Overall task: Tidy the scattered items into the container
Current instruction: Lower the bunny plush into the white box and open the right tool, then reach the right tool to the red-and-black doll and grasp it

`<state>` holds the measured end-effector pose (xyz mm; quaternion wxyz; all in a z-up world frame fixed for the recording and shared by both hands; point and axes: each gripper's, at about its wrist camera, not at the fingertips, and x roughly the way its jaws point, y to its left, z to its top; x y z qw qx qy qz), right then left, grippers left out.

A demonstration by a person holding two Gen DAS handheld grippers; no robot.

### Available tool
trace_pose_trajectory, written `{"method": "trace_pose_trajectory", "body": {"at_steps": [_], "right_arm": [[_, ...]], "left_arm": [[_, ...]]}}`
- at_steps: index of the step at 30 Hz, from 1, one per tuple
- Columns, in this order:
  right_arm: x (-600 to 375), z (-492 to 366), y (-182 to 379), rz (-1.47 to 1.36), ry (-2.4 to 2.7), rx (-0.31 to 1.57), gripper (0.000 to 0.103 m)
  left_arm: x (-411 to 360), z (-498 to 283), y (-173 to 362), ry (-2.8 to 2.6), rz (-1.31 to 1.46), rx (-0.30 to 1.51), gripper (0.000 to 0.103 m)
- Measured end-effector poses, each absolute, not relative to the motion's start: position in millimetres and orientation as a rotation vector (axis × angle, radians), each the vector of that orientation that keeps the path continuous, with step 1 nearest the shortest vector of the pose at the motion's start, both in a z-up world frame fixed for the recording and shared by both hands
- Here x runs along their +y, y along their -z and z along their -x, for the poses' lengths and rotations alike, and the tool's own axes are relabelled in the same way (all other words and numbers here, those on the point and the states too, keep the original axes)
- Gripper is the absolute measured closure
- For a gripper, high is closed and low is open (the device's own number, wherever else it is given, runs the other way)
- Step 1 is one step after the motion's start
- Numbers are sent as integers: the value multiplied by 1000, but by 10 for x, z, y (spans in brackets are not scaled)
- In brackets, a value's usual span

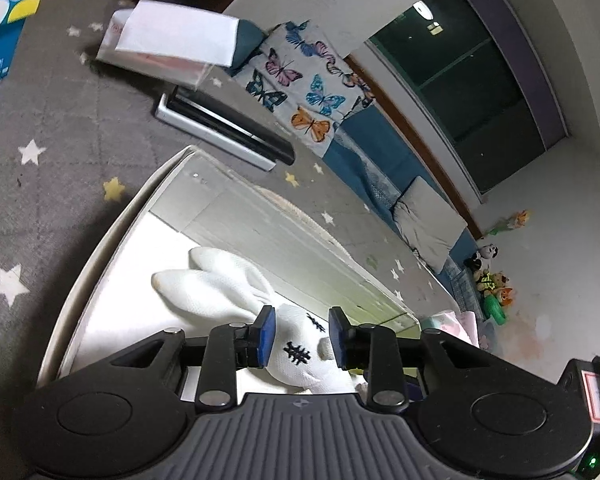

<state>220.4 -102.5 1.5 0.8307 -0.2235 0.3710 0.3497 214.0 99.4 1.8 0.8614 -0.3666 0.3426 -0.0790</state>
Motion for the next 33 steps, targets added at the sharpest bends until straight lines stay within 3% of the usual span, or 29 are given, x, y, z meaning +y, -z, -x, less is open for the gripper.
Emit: {"method": "trace_pose_trajectory", "body": {"at_steps": [16, 33], "right_arm": [[-1175, -1919, -272, 441, -690, 700, 59], [-1452, -649, -490, 343, -754, 538, 48]], "left_arm": [[784, -1727, -284, 212, 674, 658, 71], [696, -913, -271, 279, 620, 665, 71]]}}
